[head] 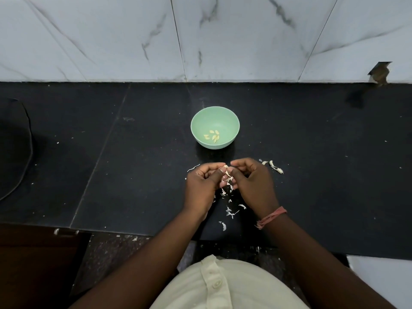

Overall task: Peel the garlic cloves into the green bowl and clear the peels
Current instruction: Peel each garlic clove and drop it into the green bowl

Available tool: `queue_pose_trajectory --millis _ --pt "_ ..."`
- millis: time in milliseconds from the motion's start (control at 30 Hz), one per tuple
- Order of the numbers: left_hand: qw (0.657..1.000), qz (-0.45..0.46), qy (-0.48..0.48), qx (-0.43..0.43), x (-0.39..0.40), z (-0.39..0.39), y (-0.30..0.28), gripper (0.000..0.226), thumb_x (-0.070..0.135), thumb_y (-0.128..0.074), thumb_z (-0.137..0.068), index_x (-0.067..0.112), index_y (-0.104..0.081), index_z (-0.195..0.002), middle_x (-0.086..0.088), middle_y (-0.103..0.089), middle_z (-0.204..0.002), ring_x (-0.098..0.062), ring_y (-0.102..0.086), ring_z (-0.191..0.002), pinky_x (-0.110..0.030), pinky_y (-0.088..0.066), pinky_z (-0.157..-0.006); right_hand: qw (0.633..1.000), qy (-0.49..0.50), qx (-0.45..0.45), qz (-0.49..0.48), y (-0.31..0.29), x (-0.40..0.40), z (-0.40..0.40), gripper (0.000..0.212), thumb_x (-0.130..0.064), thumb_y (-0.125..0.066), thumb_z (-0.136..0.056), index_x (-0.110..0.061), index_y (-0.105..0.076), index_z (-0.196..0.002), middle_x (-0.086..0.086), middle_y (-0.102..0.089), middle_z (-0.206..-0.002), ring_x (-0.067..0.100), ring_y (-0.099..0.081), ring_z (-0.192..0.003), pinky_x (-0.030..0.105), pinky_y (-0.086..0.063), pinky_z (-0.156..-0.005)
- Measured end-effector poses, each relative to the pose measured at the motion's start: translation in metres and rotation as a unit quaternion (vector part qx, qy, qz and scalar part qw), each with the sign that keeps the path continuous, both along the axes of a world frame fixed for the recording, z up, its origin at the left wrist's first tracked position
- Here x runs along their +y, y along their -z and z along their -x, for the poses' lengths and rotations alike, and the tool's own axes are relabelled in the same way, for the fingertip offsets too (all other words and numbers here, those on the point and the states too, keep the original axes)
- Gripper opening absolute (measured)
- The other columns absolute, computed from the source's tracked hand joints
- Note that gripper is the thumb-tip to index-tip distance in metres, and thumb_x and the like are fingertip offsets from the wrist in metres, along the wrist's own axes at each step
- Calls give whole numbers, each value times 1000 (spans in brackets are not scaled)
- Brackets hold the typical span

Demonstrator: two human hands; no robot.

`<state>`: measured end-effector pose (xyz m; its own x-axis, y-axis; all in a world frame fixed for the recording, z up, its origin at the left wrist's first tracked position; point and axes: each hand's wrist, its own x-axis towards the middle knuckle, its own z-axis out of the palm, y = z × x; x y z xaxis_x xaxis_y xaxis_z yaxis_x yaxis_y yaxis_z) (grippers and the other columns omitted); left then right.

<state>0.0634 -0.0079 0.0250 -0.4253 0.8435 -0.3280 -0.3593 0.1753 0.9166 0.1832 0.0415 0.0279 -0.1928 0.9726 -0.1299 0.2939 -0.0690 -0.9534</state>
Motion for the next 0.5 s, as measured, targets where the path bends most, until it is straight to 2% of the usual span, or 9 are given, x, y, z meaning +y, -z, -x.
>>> queue_pose_trajectory --millis 167,300,400,500 --pt "1000 -2 26 -12 1 3 0 16 2 -66 -93 1 -74 -106 -23 -73 -92 -24 -69 -82 -24 -58 -72 1000 -10 19 -22 -5 -2 4 13 -7 -69 -90 -18 -75 -87 0 -75 -75 20 -73 -70 48 -62 -71" --pt "999 -14 42 -1 -2 2 -4 28 -7 -68 -87 -3 -70 -114 -22 -74 -102 -21 -71 -89 -26 -58 -79 999 -3 -12 -43 -3 1 5 15 -10 -68 -90 -21 -73 -82 -5 -73 -74 16 -71 -72 48 -61 -71" --pt "998 -8 48 38 -3 3 -4 27 -4 -71 -85 1 -74 -111 -17 -76 -98 -24 -72 -90 -37 -58 -89 991 -20 -84 -103 -4 0 7 15 -9 -65 -87 -20 -70 -78 -9 -70 -71 8 -67 -71 39 -57 -73" --pt "996 8 39 81 -3 5 -3 21 7 -74 -87 10 -78 -107 -14 -77 -91 -24 -70 -84 -48 -56 -88 983 -31 -128 -128 -7 -1 9 15 -9 -62 -89 -18 -68 -78 -9 -68 -67 5 -63 -68 25 -50 -68"
